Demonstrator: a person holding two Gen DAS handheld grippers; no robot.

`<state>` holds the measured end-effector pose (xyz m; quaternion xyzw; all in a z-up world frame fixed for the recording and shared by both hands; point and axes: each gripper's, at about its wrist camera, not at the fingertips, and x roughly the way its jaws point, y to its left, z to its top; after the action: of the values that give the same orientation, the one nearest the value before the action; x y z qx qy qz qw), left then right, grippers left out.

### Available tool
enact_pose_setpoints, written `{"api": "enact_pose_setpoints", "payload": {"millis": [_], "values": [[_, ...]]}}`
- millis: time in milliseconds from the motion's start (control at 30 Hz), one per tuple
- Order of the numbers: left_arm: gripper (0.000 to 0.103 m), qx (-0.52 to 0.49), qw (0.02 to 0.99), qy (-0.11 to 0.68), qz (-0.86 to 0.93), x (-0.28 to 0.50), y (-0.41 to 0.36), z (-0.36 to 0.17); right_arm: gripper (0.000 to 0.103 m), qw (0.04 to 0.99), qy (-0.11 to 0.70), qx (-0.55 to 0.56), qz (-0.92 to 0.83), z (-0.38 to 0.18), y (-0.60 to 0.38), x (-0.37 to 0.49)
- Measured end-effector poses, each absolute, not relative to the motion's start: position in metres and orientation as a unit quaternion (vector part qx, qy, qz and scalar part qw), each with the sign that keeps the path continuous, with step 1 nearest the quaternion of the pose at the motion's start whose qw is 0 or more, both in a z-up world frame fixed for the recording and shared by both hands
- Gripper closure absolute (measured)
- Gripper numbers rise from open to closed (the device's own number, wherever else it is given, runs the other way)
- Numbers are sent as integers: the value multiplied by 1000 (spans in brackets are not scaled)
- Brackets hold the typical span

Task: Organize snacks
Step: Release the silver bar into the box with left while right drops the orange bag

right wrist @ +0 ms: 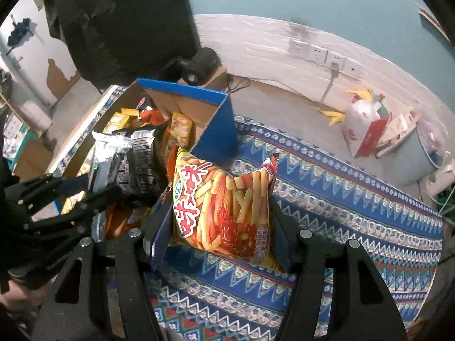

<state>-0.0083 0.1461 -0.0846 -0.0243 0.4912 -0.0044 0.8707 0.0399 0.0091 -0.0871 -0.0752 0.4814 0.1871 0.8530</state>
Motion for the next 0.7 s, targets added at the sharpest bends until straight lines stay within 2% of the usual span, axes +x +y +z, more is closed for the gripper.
{"api": "enact_pose_setpoints", "payload": {"millis": [200,700], "values": [[45,-29,875,483,13,-7,159,-79,42,848,486,-82,194,-92,26,48],[37,-57,886,454,72,1,222,-48,42,842,472,-113,237,-81,90,76]]}}
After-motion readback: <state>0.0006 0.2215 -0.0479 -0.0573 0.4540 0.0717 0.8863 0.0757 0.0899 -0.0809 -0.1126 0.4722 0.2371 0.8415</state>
